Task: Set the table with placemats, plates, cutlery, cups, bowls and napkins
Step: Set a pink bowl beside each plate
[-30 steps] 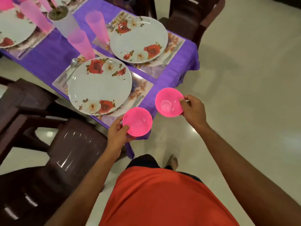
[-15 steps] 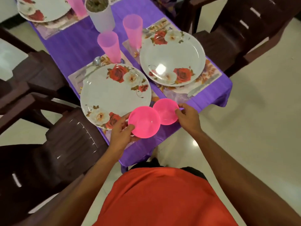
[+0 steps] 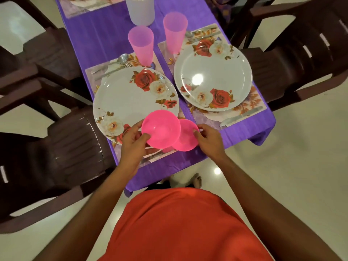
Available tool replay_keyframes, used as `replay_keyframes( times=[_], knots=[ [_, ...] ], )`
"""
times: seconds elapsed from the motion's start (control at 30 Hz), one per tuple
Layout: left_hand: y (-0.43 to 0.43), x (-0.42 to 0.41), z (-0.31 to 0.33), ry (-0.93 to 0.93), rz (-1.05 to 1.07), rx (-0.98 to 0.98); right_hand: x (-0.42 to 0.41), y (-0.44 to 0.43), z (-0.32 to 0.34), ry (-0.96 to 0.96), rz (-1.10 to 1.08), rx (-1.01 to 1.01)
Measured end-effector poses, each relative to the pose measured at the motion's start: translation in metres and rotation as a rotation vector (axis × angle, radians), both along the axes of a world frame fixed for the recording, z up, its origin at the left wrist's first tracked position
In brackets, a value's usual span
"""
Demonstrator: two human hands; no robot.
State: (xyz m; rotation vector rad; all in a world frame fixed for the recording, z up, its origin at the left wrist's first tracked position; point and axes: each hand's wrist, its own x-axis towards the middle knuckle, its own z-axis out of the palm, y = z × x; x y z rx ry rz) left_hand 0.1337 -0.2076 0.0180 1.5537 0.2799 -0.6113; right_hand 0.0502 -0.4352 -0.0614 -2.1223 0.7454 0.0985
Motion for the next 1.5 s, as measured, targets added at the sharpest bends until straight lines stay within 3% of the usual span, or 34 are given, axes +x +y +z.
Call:
replay_keyframes(
  times=[0.17,0.37,0.57,0.7,0.83,1.03,1.27,1.5],
  knots=[
    [-0.013,0.002,0.003,0.048,0.050,-0.053,0.006,-0.005,0.001,0.051,0.106,0.004],
    [-0.038,0.008,0.001,0.059,-0.009,-0.096,0.004,-0.027,0.013,0.005,0.014,0.067],
    [-0.096,0.004,0.001,-0.028,-0.130,-0.026,0.008,-0.093,0.017,-0.053,0.048,-0.108],
    [-0.143,-0.010,-0.006,-0.034,-0.098,-0.023,0.021,-0.152,0.013,-0.141,0.217,-0.297],
    [-0.186,-0.032,-0.014,0.021,0.031,-0.019,0.037,-0.195,0.002,-0.200,0.554,-0.529],
    [-0.226,-0.067,-0.034,0.042,0.304,0.040,0.056,-0.218,-0.015,-0.312,0.875,-0.631],
    [-0.255,-0.097,-0.048,0.072,0.610,0.058,0.065,-0.245,-0.029,-0.320,0.908,-0.657],
    [-0.277,-0.098,-0.055,0.100,0.799,-0.007,0.067,-0.265,-0.033,-0.361,0.808,-0.525]
  ],
)
